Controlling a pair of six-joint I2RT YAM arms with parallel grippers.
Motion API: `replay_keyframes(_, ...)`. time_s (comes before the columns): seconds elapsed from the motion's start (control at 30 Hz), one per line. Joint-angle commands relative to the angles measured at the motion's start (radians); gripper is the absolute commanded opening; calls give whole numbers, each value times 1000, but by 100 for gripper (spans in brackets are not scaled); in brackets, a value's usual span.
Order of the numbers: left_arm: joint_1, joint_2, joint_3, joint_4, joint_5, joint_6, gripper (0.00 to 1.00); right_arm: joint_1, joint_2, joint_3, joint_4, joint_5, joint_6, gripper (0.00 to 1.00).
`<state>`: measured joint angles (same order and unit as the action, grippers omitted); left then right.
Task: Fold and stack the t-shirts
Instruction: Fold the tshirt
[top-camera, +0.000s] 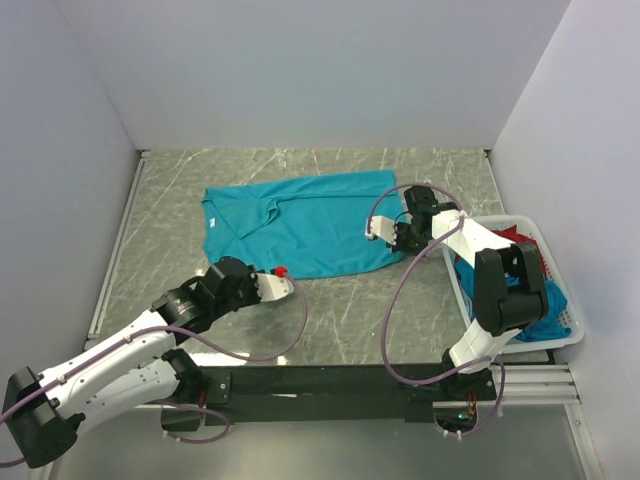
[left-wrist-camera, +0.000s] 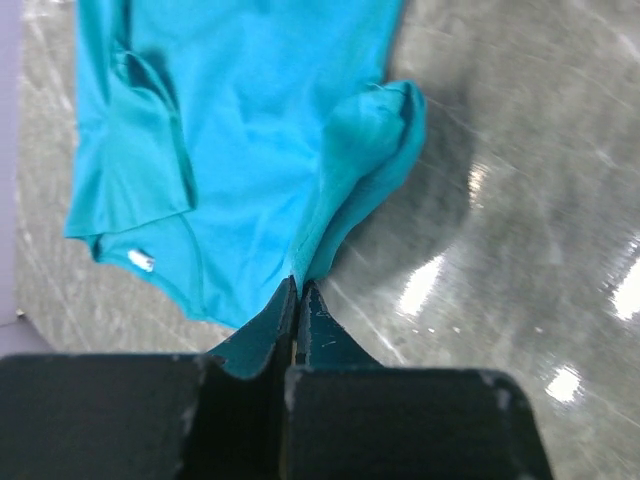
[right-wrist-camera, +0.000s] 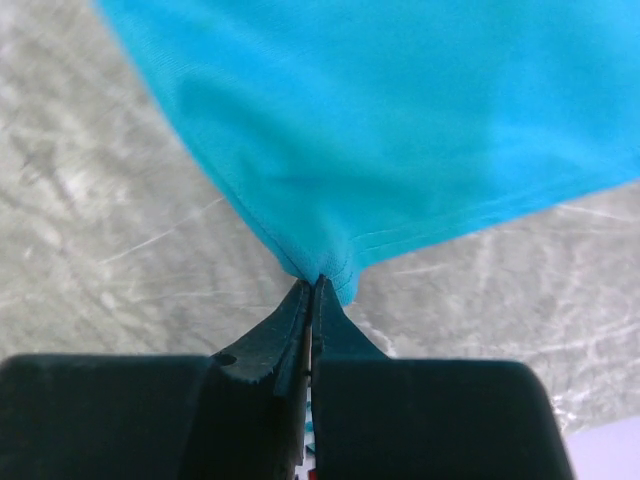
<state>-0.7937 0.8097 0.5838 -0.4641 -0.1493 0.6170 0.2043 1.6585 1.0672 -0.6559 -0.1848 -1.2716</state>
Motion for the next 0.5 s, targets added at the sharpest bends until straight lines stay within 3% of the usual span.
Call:
replay_keyframes(0.0,-2,16,59,67,-61,21,0,-8,-39,53,50,-19,106,0)
replay_keyframes(0.47,142,111,116,188,-72,73,0,-31,-8,146,102,39,277,0)
